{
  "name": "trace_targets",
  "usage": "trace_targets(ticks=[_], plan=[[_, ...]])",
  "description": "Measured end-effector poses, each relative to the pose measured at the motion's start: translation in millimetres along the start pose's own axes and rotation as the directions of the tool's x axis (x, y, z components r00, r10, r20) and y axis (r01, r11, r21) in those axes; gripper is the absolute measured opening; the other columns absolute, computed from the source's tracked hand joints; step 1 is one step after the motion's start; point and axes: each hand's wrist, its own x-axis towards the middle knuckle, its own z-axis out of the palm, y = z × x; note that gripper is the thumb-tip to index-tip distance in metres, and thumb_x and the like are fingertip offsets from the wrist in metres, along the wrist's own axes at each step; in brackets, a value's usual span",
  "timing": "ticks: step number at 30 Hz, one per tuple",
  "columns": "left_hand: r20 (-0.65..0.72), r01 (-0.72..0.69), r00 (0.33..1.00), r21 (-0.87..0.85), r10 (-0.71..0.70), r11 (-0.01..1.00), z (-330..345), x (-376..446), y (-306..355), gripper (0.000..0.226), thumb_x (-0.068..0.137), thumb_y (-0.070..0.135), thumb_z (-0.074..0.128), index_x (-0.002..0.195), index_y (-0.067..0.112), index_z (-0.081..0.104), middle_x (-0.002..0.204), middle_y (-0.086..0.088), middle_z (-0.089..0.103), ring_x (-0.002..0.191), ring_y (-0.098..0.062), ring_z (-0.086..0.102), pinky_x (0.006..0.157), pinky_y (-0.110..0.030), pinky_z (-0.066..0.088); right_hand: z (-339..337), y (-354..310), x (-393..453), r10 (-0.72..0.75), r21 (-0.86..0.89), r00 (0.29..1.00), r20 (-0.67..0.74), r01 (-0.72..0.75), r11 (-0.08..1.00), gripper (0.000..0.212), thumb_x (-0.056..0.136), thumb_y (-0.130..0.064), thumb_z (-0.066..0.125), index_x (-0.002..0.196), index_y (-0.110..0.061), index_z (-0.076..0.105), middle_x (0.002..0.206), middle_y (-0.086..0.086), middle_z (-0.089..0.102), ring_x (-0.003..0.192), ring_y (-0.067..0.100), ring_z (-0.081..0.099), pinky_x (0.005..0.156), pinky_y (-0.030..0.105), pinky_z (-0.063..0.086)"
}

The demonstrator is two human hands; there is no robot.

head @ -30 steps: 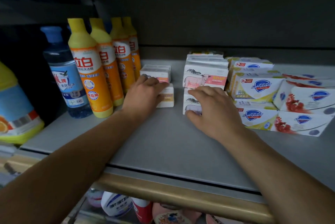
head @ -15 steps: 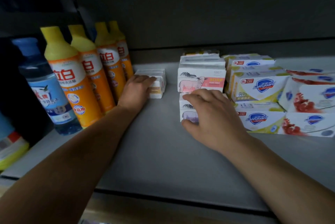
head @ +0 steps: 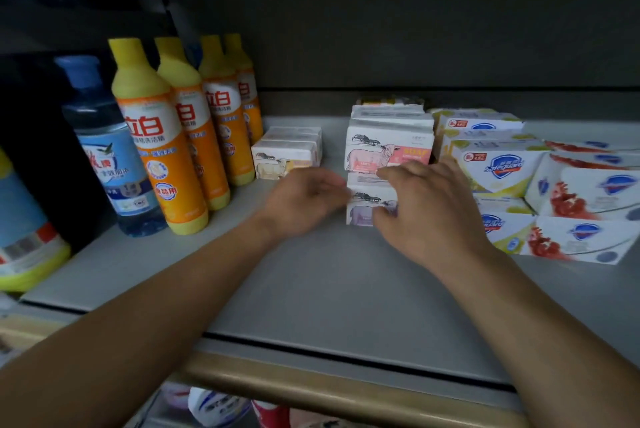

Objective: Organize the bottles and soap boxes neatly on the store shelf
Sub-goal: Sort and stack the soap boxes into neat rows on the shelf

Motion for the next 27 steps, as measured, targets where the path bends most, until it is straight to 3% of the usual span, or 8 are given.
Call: trace_targets(ticks=[5, 12, 14, 17, 21, 23, 25, 27], plan=[[0.068, 0.038, 0.997, -0.131, -0.029, 0.991, 24, -3, -3, 0.037, 0.082, 0.016, 0.077, 0.115, 0.010, 0.062, 0.108, -0.003, 0.073, 0.100, -0.017, 0.069, 0.096, -0.043, 0.052, 5, 1, -6, -0.020, 0.086, 0.999, 0.043, 0.016, 0.996, 0.054, 0.084, -0.033, 0.060, 0.137, -0.025, 0.053, 0.132, -0.002, 0.056, 0.118, 0.025, 0.044, 0.103, 0.033, 0.030], [-0.014, -0.068, 0.998, 0.000, 0.068, 0.998, 8, -6, -8, 0.024, 0.085, 0.032, 0.074, 0.094, 0.010, 0.070, 0.091, -0.008, 0.073, 0.086, -0.024, 0.069, 0.080, -0.043, 0.055, 8, -3, -8, -0.106, 0.300, 0.993, -0.051, 0.117, 0.947, 0.057, 0.077, -0.023, 0.069, 0.133, -0.026, 0.058, 0.130, -0.006, 0.057, 0.119, 0.018, 0.041, 0.098, 0.021, 0.026], [-0.046, -0.058, 0.998, -0.176, 0.051, 0.983, -5, -14, -4, 0.023, 0.086, 0.032, 0.072, 0.086, 0.009, 0.073, 0.083, -0.011, 0.073, 0.073, -0.019, 0.066, 0.068, -0.032, 0.053, 7, -3, -8, -0.102, 0.347, 0.991, -0.080, 0.124, 0.930, 0.067, 0.074, -0.032, 0.074, 0.137, -0.029, 0.053, 0.133, -0.007, 0.053, 0.123, 0.018, 0.039, 0.104, 0.023, 0.024], [-0.008, 0.087, 0.994, -0.544, -0.109, 0.834, -21, -22, 1, 0.026, 0.081, 0.033, 0.073, 0.080, 0.007, 0.077, 0.084, -0.015, 0.075, 0.071, -0.021, 0.067, 0.057, -0.028, 0.055, 1, 1, -9, -0.083, 0.515, 0.994, -0.064, 0.104, 0.851, 0.086, 0.069, -0.038, 0.081, 0.144, -0.034, 0.039, 0.139, -0.013, 0.039, 0.131, 0.010, 0.034, 0.109, 0.026, 0.030], [0.079, 0.244, 0.962, -0.682, -0.263, 0.690, -27, -22, 3, 0.023, 0.088, 0.032, 0.069, 0.086, 0.011, 0.076, 0.090, -0.008, 0.076, 0.070, -0.015, 0.069, 0.051, -0.025, 0.053, 0, 0, -10, -0.170, 0.643, 0.980, -0.105, 0.197, 0.740, 0.092, 0.072, -0.016, 0.080, 0.147, -0.038, 0.032, 0.137, -0.020, 0.032, 0.127, -0.009, 0.034, 0.097, 0.002, 0.030], [0.123, 0.306, 0.939, -0.729, -0.323, 0.612, -27, -21, 2, 0.021, 0.088, 0.033, 0.068, 0.091, 0.013, 0.074, 0.086, -0.005, 0.074, 0.062, -0.013, 0.067, 0.044, -0.021, 0.050, -1, 1, -8, -0.205, 0.631, 0.965, -0.164, 0.263, 0.730, 0.085, 0.072, -0.007, 0.078, 0.144, -0.033, 0.040, 0.139, -0.017, 0.033, 0.132, -0.006, 0.033, 0.103, 0.007, 0.031], [0.158, 0.344, 0.921, -0.757, -0.356, 0.555, -28, -20, 2, 0.022, 0.090, 0.035, 0.065, 0.087, 0.015, 0.074, 0.077, -0.004, 0.071, 0.054, -0.012, 0.064, 0.039, -0.019, 0.047, -2, 3, -6, -0.212, 0.634, 0.948, -0.237, 0.316, 0.706, 0.071, 0.072, -0.005, 0.079, 0.134, -0.028, 0.053, 0.135, -0.012, 0.042, 0.130, 0.004, 0.043, 0.107, 0.026, 0.040], [0.178, 0.344, 0.925, -0.764, -0.334, 0.546, -32, -20, 2, 0.033, 0.089, 0.047, 0.061, 0.085, 0.016, 0.073, 0.067, -0.004, 0.067, 0.048, -0.012, 0.059, 0.038, -0.018, 0.044, -3, 4, -5, -0.159, 0.667, 0.949, -0.272, 0.305, 0.679, 0.054, 0.073, -0.013, 0.080, 0.121, -0.028, 0.061, 0.123, -0.009, 0.054, 0.117, 0.011, 0.055, 0.096, 0.038, 0.050]])
